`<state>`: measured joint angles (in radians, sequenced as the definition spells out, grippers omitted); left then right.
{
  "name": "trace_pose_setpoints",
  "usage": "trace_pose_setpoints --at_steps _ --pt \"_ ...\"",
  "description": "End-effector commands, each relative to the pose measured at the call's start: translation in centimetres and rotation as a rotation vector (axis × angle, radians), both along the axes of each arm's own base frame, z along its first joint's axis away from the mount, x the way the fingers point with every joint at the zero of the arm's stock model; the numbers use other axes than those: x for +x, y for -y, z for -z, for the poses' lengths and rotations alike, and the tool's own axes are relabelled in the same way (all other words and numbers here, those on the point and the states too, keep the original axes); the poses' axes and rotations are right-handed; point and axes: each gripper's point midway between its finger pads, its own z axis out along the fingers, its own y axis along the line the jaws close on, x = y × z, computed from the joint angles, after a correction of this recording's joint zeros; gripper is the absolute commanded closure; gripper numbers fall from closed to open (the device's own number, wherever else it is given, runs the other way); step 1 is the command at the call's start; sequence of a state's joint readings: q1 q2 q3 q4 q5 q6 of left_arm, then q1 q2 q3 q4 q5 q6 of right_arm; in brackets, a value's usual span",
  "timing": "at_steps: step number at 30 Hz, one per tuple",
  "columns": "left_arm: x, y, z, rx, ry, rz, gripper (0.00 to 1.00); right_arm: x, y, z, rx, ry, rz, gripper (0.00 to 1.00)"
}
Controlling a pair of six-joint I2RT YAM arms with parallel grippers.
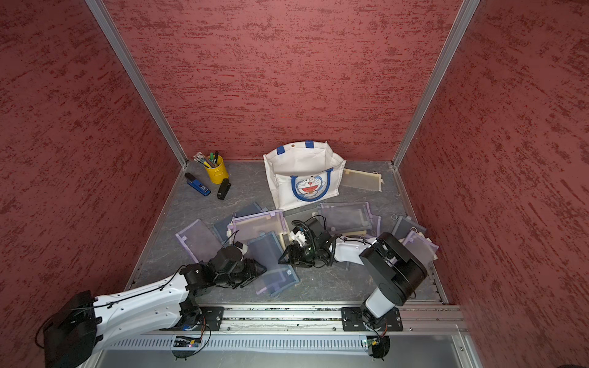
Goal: Put the pencil pouch into the canvas bag
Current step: Pick up the pencil pouch.
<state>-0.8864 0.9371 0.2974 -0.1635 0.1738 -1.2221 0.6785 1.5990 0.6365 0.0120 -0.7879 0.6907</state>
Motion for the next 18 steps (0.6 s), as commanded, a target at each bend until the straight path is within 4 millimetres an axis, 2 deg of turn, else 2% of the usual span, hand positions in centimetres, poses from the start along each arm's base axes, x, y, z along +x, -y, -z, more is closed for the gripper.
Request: trace_pose_setpoints --at_steps 1,4,12,18 --pt "1.6 0.2 -0.9 -0.023 0.052 -0.028 0.51 -0.5 -0.5 -0.7 0.038 0.010 -0.035 0.32" --pt "2.2 0.2 -1.4 -0.032 0.067 -0.032 0.54 -0.6 -0.6 -1.2 0.042 0.020 -0.043 0.34" --pt "2.6 1.1 -2.1 -0.039 0.082 0.014 0.74 -0.5 -1.3 -1.3 0.051 0.023 -0.064 0.37" --pt "3.1 1.8 -2.5 -0.042 0.100 0.038 0.78 -0.1 -2.3 -2.2 0.082 0.043 -0.082 0.38"
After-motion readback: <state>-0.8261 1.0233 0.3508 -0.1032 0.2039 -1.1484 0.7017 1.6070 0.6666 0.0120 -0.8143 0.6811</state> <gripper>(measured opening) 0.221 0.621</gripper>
